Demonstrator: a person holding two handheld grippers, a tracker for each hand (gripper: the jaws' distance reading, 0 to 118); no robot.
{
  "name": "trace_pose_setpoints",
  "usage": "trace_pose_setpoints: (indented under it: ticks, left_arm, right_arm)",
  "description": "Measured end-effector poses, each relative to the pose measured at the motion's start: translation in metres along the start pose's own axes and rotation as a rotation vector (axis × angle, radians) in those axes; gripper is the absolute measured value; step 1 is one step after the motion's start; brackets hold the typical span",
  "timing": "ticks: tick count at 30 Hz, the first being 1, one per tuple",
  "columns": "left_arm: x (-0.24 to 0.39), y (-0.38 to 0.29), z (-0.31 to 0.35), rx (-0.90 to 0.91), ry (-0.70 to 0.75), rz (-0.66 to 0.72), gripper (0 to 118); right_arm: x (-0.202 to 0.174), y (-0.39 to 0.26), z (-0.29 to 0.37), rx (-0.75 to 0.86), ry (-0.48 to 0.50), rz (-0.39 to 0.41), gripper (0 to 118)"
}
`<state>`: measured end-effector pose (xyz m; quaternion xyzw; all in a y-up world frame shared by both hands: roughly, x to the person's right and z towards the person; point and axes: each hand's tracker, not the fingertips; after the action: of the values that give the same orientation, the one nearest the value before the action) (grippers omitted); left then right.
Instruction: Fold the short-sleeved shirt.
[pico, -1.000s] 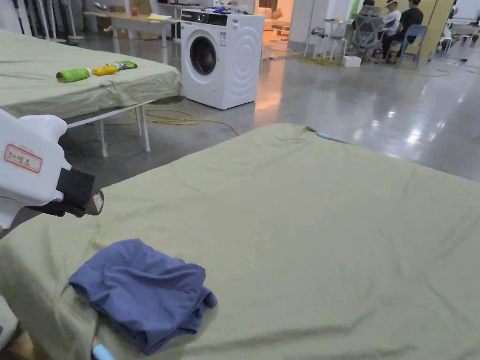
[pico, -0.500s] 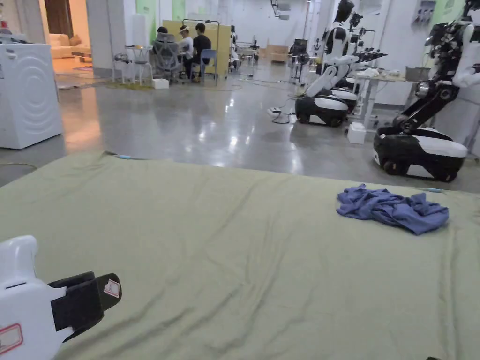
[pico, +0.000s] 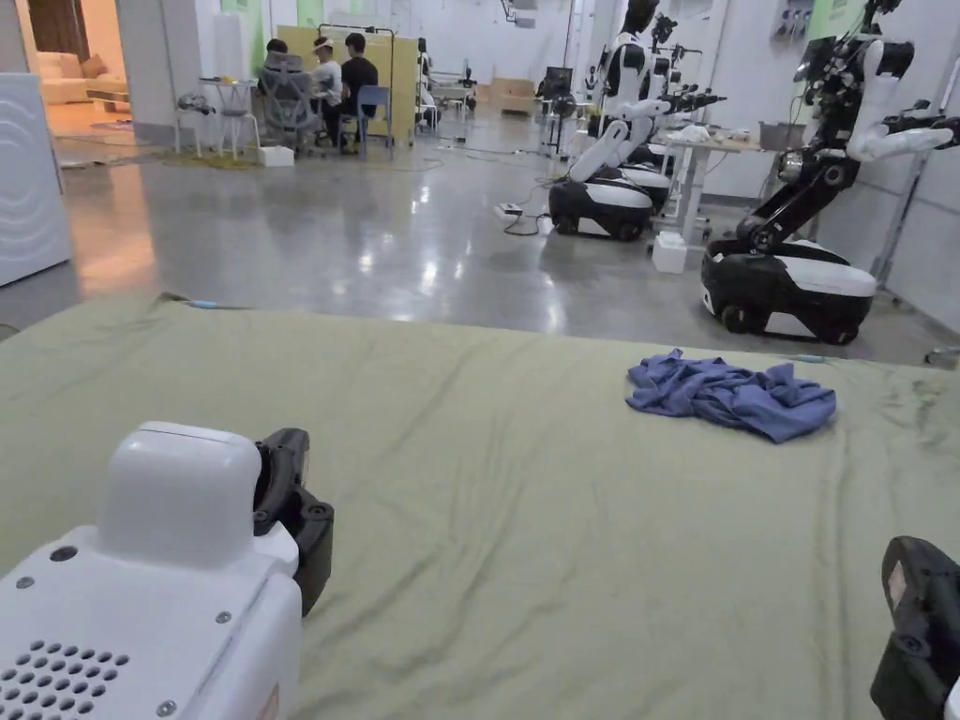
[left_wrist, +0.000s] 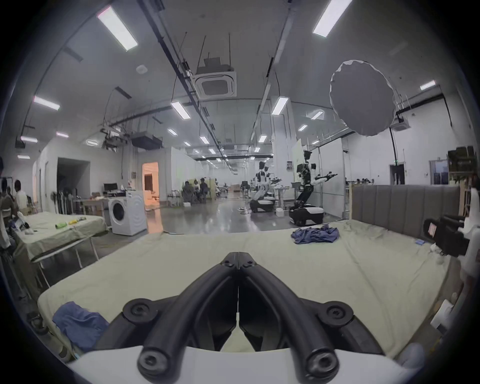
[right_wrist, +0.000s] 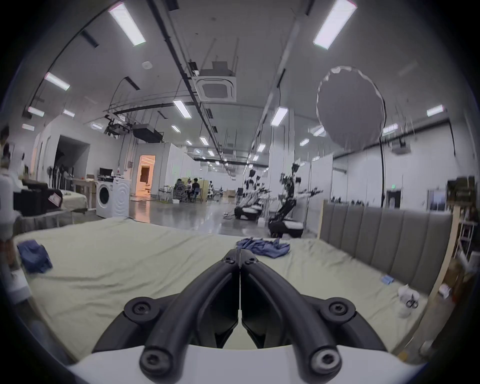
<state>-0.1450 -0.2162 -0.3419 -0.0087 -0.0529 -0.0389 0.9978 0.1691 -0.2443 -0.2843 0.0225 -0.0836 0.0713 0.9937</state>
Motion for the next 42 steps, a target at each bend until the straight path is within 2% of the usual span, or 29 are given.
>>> trace_pose_setpoints:
  ticks: [3, 7, 12, 13, 14, 16, 17, 19, 20, 27, 30, 32, 34, 37, 39, 42]
  left_arm:
    - [-0.005, -0.013, 0.012, 0.017, 0.043, 0.022, 0]
    - [-0.020, -0.017, 0.019, 0.022, 0.066, 0.045, 0]
    - [-0.027, -0.013, 0.018, 0.034, 0.125, -0.013, 0]
    - [-0.028, -0.013, 0.017, 0.031, 0.129, -0.009, 1]
    - [-0.029, -0.013, 0.016, 0.027, 0.131, 0.005, 3]
    - [-0.029, -0.015, 0.014, 0.016, 0.125, 0.031, 16]
    - [-0.029, -0.016, 0.012, 0.007, 0.121, 0.039, 39]
    - [-0.028, -0.017, 0.007, -0.032, 0.120, 0.043, 110]
    - [-0.028, -0.018, 0.002, -0.069, 0.119, 0.038, 118]
    - [-0.020, -0.014, 0.001, -0.041, 0.086, 0.005, 118]
    - [-0.023, -0.012, 0.004, -0.088, -0.047, 0.071, 118]
    - [-0.025, -0.008, 0.002, -0.109, -0.098, 0.102, 118]
    - [-0.017, -0.011, 0.007, -0.097, -0.059, 0.084, 118]
    - [-0.020, -0.008, 0.007, -0.082, -0.057, 0.050, 118]
    - [-0.019, -0.007, 0.009, -0.110, -0.088, 0.101, 118]
    - [-0.028, -0.004, 0.008, -0.135, -0.138, 0.250, 118]
  right_arm:
    - [-0.010, -0.008, -0.003, -0.015, -0.018, 0.036, 3]
    - [-0.011, -0.013, -0.008, -0.042, 0.003, -0.045, 3]
    - [-0.014, -0.008, -0.012, -0.026, 0.003, -0.043, 4]
    - [-0.015, -0.007, -0.012, -0.022, 0.000, -0.042, 9]
    - [-0.015, -0.006, -0.012, -0.022, 0.005, -0.044, 34]
    - [-0.015, -0.005, -0.014, -0.039, 0.014, -0.050, 103]
    - [-0.016, -0.005, -0.017, -0.067, 0.017, -0.046, 118]
    - [-0.017, -0.006, -0.016, -0.038, 0.048, -0.043, 118]
    - [-0.018, -0.005, -0.017, -0.049, 0.028, -0.045, 118]
    - [-0.017, -0.006, -0.014, -0.049, 0.026, -0.041, 118]
    - [-0.018, -0.007, -0.014, -0.046, 0.015, -0.028, 118]
    - [-0.018, -0.005, -0.017, -0.062, -0.019, 0.010, 118]
    - [-0.019, -0.007, -0.019, -0.069, -0.042, 0.029, 118]
    - [-0.017, -0.006, -0.019, -0.079, -0.042, 0.012, 118]
    - [-0.015, -0.005, -0.020, -0.089, -0.042, -0.007, 118]
    - [-0.014, -0.005, -0.021, -0.100, -0.050, -0.008, 118]
